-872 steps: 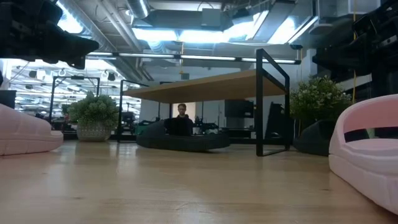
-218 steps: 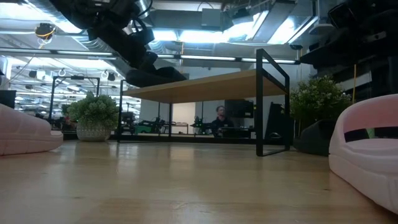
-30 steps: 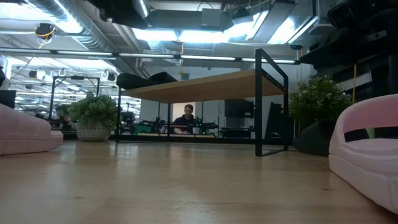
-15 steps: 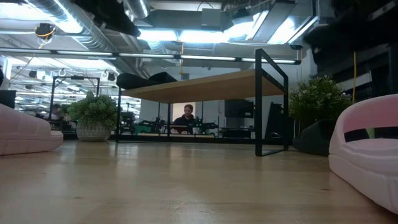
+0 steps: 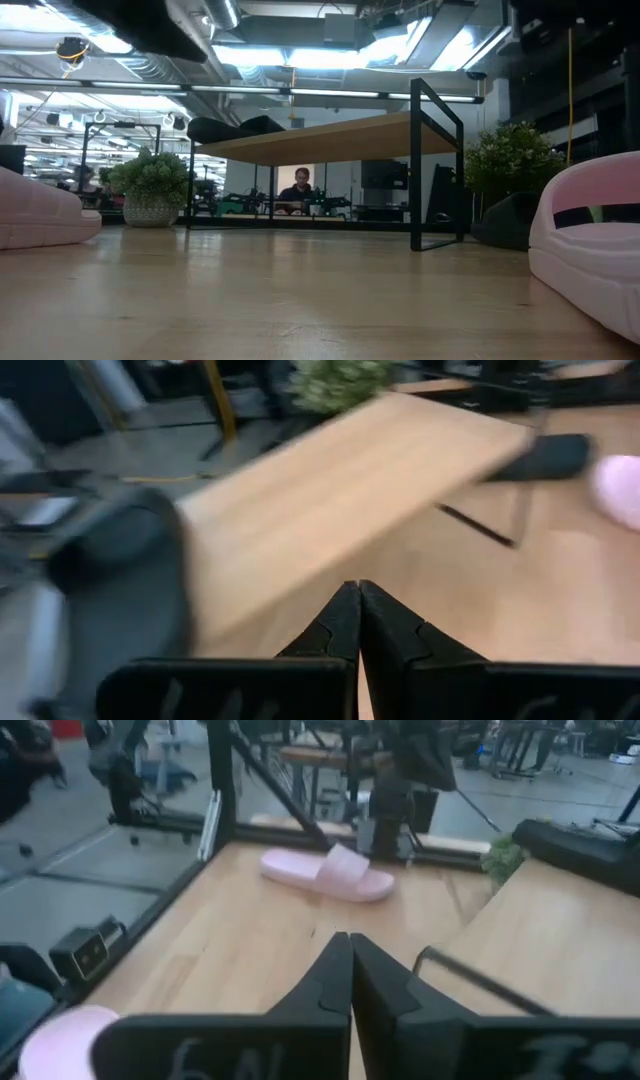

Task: Pick and place slides into the shelf
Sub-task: Put the black slide on the shelf

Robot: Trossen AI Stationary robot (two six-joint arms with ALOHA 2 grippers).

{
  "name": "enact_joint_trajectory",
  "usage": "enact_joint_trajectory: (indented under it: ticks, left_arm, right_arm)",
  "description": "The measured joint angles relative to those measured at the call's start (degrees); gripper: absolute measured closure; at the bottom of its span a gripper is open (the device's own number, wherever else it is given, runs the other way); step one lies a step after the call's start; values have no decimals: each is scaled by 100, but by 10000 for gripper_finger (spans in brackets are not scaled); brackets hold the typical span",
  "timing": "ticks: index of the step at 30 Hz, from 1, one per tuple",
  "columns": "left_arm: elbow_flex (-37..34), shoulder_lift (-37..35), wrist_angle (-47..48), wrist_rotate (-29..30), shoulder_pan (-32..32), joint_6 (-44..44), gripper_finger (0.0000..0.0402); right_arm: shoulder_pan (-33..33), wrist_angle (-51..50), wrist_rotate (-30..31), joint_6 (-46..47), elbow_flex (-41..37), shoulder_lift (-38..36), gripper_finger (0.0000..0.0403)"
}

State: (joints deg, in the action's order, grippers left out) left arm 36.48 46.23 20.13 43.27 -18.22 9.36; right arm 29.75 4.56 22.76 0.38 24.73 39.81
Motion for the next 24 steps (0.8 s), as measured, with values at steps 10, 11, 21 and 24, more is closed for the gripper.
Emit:
enact_joint_trajectory:
  ticks: [10, 11, 21, 24]
  left_arm:
    - [-824, -494, -392, -338, -792, 559, 401]
    - [-854, -513, -494, -349, -860, 558, 401]
    - [-873, -548, -587, -353, -1233, 513, 401]
    - [-873, -548, -587, -353, -1235, 515, 401]
  right_arm:
    - [1284, -47, 1998, 1285, 35, 1155, 401]
    - [1352, -87, 2154, 1349, 35, 1179, 401]
    - [1456, -747, 2435, 2001, 407, 1267, 401]
    - [1455, -1549, 2434, 1926, 1053, 1484, 401]
